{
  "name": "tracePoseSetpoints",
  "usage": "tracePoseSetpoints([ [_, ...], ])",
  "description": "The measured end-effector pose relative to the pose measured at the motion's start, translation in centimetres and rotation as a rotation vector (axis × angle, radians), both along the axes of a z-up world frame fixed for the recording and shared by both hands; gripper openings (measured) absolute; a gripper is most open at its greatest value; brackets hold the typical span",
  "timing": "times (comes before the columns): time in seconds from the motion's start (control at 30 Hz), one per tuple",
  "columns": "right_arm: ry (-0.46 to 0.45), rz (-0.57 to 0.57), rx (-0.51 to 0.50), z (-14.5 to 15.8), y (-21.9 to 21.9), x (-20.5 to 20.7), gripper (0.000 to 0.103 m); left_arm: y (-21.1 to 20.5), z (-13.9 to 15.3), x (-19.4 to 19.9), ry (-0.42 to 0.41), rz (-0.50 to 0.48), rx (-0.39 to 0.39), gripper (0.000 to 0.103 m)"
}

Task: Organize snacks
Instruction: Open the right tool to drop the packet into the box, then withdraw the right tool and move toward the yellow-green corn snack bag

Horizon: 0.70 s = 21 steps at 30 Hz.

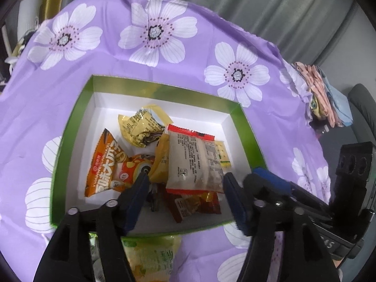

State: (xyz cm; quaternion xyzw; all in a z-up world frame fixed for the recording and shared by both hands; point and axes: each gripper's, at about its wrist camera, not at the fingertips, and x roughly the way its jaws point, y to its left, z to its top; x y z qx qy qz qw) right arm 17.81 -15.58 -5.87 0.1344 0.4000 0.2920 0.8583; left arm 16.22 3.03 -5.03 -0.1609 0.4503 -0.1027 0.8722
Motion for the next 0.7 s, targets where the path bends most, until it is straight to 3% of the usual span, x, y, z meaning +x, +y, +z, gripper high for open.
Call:
tracePoseSetpoints([
  [0.27, -0.063, -0.058, -0.089, 1.3, -1.7, -4.6, 0.089, -0.3, 1.8, -3.5, -0.063, -0.003, 0.041, 0.084],
  [0.37, -0.071, -0.065, -0.116, 1.5, -2.1, -6.1, 0.092, -0.5, 2.5, -4.9, -0.081, -0.004, 0.057, 0.092],
  [0.7, -0.072, -0.086, -0.096, 2.2, -3.2, -10.4, 0.097, -1.2, 4.5, -9.6, -0.114, -0.008, 0.052, 0.099],
])
